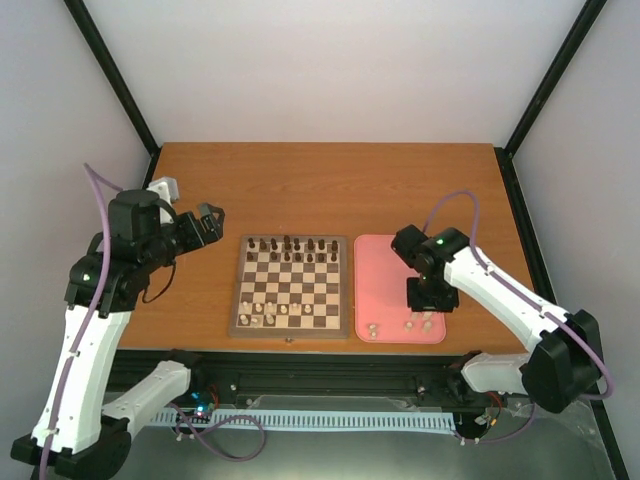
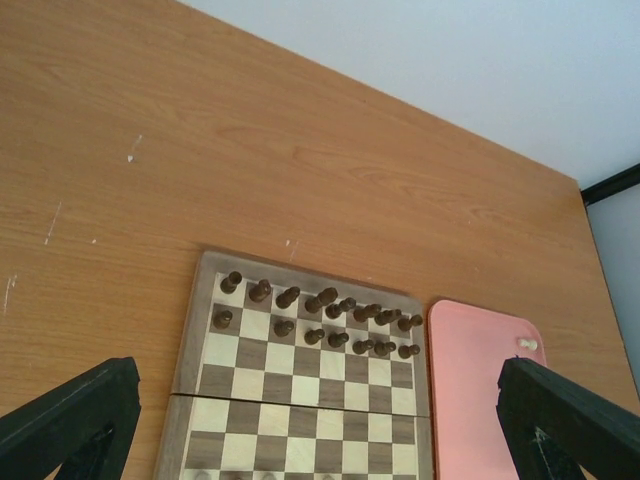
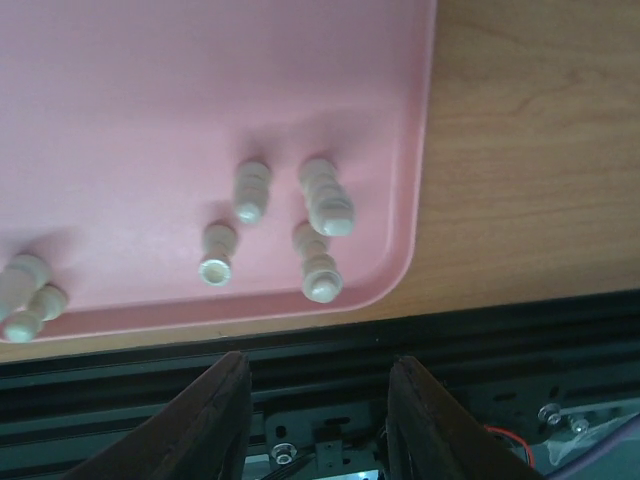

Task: Set up the chess pieces on the board
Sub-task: Pick up the chess piece from the storage box.

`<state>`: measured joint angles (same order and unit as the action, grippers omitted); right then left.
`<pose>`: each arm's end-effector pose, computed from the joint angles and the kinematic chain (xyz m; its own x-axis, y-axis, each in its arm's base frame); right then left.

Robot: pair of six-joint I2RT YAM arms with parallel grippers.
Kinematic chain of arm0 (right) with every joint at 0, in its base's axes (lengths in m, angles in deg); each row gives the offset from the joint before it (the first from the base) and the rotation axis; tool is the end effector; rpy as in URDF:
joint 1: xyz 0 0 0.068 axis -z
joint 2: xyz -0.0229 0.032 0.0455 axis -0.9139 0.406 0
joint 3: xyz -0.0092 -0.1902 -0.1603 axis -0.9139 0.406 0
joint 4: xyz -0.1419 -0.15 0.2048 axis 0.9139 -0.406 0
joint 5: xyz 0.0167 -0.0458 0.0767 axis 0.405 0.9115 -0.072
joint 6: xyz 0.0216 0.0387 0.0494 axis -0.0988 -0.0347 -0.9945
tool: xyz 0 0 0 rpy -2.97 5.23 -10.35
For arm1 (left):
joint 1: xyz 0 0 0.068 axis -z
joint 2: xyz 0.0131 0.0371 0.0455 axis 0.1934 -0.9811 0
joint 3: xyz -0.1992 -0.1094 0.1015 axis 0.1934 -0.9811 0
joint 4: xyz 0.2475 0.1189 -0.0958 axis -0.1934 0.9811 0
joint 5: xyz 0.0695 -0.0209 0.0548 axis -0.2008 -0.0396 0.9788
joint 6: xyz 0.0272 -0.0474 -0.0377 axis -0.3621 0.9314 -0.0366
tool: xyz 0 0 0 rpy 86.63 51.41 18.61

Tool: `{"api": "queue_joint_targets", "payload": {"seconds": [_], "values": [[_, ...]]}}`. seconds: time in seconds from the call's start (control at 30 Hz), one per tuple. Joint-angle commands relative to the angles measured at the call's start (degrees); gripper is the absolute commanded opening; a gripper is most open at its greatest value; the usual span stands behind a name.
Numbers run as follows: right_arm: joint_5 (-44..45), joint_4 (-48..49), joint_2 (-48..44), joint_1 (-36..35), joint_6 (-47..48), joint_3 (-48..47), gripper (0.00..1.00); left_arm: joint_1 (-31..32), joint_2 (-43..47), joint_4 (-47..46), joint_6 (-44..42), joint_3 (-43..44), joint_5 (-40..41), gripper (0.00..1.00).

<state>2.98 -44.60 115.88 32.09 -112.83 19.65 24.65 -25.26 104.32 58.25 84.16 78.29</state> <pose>0.1915 0.1208 0.2077 -0.9990 0.0423 -0.0167 0.0443 0.9882 -0.1468 0.1866 -0.0462 0.4058 -0.5914 -0.3927 -0.7043 -0.0637 0.8935 -0.4446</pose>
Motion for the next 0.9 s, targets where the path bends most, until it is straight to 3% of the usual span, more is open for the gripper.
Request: {"api": "queue_joint_targets", "payload": {"seconds": [0.0,0.5,0.87], "values": [[-3.44,2.58,-2.71,3.55,-2.39,4.39,0.39,-0.36,0.18,-2.93,0.01,-1.83,-1.79,1.0],[-9.95,10.07,-1.72,11.08,0.95,10.01,0.39,-0.4,-1.43,-4.04,-0.66,-2.5,-1.93,1.0],[-10.26,9.96,-3.06,12.29,1.56,10.97,0.39,-0.43,-0.96,-3.4,-0.84,-2.2,-0.97,1.0]]}}
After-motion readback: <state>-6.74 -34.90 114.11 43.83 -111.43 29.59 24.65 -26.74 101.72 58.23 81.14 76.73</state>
